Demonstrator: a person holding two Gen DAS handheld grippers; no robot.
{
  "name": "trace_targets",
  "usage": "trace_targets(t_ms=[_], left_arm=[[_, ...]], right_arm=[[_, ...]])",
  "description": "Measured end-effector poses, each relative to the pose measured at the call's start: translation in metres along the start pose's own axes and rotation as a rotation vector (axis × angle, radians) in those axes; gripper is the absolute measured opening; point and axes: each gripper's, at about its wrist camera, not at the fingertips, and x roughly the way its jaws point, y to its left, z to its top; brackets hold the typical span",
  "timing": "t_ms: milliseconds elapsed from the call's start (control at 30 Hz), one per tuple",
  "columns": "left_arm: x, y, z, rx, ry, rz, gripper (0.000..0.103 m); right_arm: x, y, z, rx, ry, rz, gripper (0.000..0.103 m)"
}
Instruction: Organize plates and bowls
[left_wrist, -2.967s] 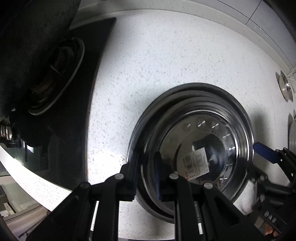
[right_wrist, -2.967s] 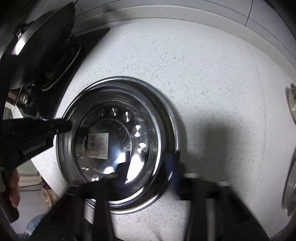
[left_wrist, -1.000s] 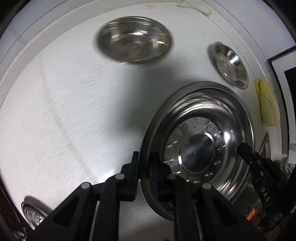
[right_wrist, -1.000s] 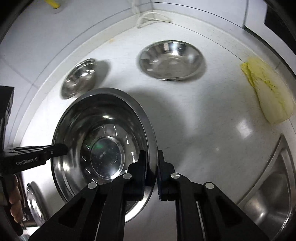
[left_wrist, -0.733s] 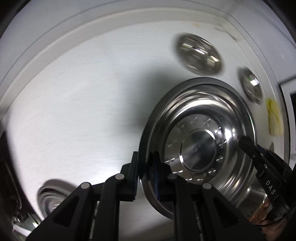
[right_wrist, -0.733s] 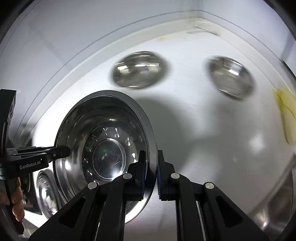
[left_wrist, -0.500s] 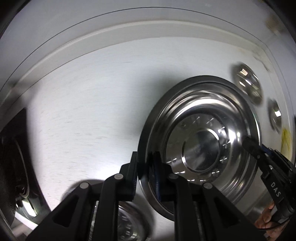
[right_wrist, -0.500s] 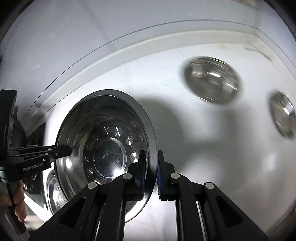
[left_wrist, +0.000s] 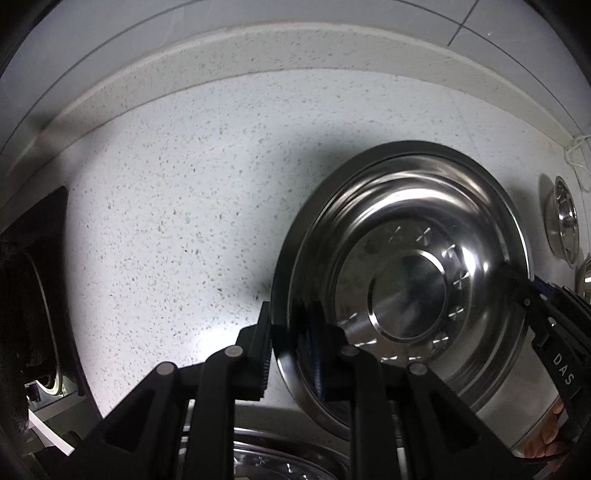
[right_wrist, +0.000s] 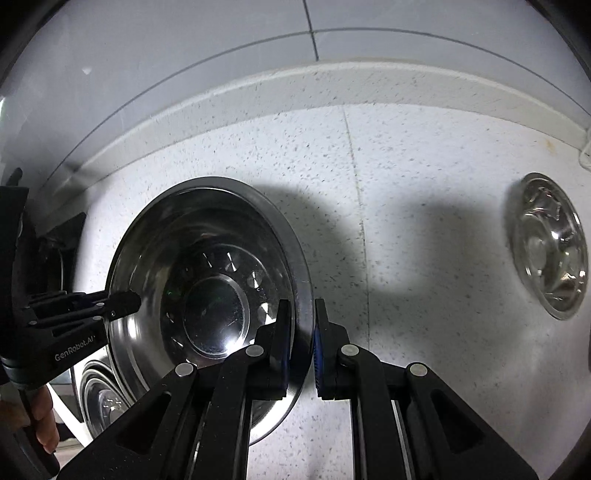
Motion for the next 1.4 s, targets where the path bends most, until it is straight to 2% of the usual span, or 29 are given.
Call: trace_targets(t_ms=[100, 200, 233, 267, 333, 400, 433, 500, 533, 633, 800, 900, 1167, 1333, 1400], left_arm=[[-0.003, -0.006, -0.001, 0.026, -0.037, 0.033, 0.017], [-0.006, -0.009, -0.001, 0.019, -0.046, 0.023, 0.017], [-0.007, -0.008, -0.001, 0.008, -0.047, 0.008, 0.018], [-0.007, -0.006, -0.002, 0.001, -0.046, -0.004, 0.018], [-0.013, -0.007, -0.005, 0.002, -0.039, -0.015, 0.018], [-0.020, -0.007, -0.011, 0.007, -0.040, -0.015, 0.022], [-0.025, -0.008, -0.015, 0.005, -0.047, -0.024, 0.037], [-0.037, -0.012, -0.021, 0.009, -0.061, -0.054, 0.051], [-0.043, -0.015, -0.024, 0.016, -0.066, -0.052, 0.054], [-0.060, -0.029, -0.033, 0.040, -0.071, -0.078, 0.060], [-0.089, -0.065, -0.038, 0.101, -0.096, -0.135, 0.063], [-0.108, -0.103, -0.031, 0.165, -0.121, -0.165, 0.063], [-0.113, -0.215, -0.006, 0.345, -0.145, -0.178, 0.063], [-0.103, -0.278, 0.014, 0.409, -0.138, -0.158, 0.063], [-0.096, -0.299, 0.025, 0.419, -0.133, -0.140, 0.063]], right_arm=[[0.005, -0.001, 0.000, -0.002, 0.005, -0.005, 0.010], [0.006, -0.002, -0.001, 0.019, 0.001, 0.011, 0.011], [0.004, -0.004, -0.003, 0.025, -0.003, 0.014, 0.021], [0.002, -0.005, -0.004, 0.031, -0.012, 0.009, 0.049], [-0.013, -0.012, -0.008, 0.035, -0.061, -0.019, 0.078], [-0.027, -0.017, -0.012, 0.037, -0.092, -0.035, 0.078], [-0.034, -0.022, -0.014, 0.048, -0.105, -0.032, 0.079], [-0.048, -0.032, -0.020, 0.078, -0.129, -0.020, 0.085], [-0.055, -0.039, -0.024, 0.091, -0.139, -0.020, 0.090], [-0.072, -0.055, -0.037, 0.131, -0.170, -0.024, 0.091], [-0.102, -0.096, -0.063, 0.224, -0.217, -0.042, 0.091], [-0.119, -0.126, -0.077, 0.288, -0.248, -0.065, 0.091], [-0.148, -0.207, -0.102, 0.478, -0.306, -0.134, 0.092], [-0.148, -0.237, -0.093, 0.546, -0.321, -0.104, 0.092], [-0.143, -0.247, -0.086, 0.594, -0.325, -0.044, 0.092]])
